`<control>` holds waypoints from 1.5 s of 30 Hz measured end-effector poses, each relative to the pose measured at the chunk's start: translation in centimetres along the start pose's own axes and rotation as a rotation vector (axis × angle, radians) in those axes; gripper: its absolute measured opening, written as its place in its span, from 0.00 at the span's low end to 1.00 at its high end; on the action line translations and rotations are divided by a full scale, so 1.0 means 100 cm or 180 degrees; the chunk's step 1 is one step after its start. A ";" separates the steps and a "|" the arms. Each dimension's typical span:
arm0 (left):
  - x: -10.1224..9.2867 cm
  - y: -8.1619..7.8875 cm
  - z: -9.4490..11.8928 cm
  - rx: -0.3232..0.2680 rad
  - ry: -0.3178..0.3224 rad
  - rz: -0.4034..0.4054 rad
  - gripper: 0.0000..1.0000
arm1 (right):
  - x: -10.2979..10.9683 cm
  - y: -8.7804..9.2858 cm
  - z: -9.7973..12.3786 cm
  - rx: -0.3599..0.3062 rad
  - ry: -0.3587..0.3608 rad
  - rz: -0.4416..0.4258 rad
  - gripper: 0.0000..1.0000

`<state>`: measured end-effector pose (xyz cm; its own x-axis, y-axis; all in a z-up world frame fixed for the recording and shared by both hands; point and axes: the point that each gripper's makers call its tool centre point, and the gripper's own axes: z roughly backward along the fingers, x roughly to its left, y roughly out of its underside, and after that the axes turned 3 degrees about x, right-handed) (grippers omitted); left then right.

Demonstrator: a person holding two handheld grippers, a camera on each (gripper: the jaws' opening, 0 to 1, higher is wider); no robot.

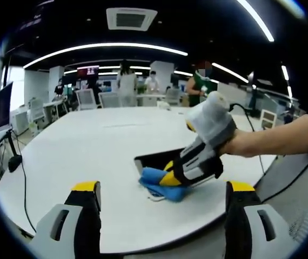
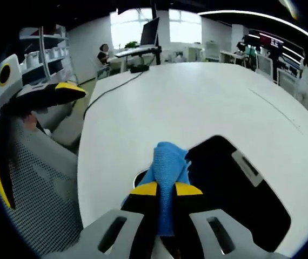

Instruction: Wipe the mirror surface with the cleaning cloth until all visible marks leave the cleaned area.

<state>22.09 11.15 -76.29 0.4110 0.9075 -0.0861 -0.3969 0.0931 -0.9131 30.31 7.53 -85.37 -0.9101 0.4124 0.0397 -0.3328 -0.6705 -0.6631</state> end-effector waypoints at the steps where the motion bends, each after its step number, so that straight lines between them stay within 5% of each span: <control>1: 0.000 0.000 0.000 -0.0003 -0.0006 -0.0002 0.97 | -0.002 0.000 0.000 0.0003 0.0014 0.0000 0.05; 45: -0.004 0.000 -0.001 0.0020 0.0081 -0.0022 0.96 | -0.059 -0.024 -0.018 0.0119 0.0205 0.0068 0.05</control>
<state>21.98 10.80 -76.32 0.4345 0.8961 -0.0901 -0.3992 0.1019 -0.9112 36.88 7.82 -85.32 -0.8997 0.4358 -0.0231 -0.3235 -0.7016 -0.6349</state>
